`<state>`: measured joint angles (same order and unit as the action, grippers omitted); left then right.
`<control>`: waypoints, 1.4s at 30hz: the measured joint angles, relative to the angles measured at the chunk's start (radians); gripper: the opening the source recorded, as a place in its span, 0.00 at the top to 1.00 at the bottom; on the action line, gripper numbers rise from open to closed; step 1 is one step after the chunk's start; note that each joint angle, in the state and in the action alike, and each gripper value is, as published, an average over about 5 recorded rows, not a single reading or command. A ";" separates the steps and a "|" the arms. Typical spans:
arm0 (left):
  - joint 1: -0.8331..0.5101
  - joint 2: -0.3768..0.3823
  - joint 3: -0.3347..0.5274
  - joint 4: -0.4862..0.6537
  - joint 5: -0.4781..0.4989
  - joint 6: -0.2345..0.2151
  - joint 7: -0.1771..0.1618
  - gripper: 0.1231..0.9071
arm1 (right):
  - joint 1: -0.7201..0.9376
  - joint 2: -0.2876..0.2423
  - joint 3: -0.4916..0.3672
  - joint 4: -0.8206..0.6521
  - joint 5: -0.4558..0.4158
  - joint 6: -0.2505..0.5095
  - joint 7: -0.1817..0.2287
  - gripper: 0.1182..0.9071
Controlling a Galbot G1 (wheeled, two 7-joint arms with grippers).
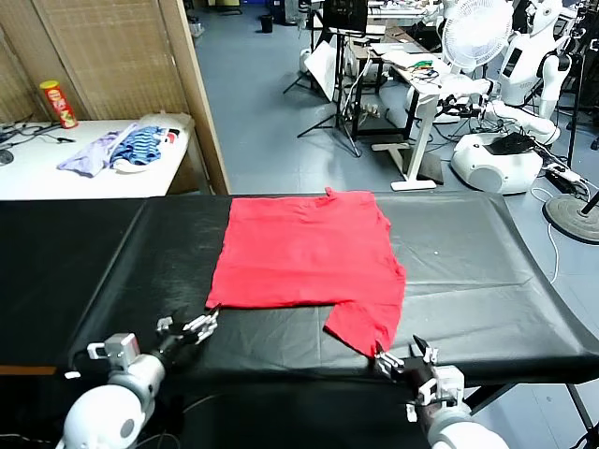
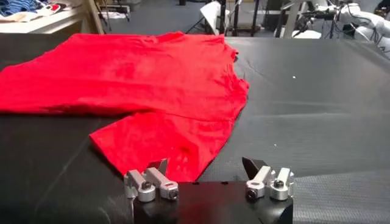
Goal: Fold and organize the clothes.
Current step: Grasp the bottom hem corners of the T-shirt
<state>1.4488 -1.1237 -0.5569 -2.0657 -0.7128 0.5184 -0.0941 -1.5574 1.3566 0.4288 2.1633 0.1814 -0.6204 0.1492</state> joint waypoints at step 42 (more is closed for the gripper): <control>0.045 -0.052 -0.005 -0.011 0.058 -0.021 -0.033 1.00 | -0.133 -0.026 0.066 0.151 -0.023 -0.046 0.023 0.99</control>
<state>1.4939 -1.1757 -0.5619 -2.0763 -0.6547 0.4973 -0.1270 -1.6909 1.3303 0.4953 2.3145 0.1588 -0.6666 0.1725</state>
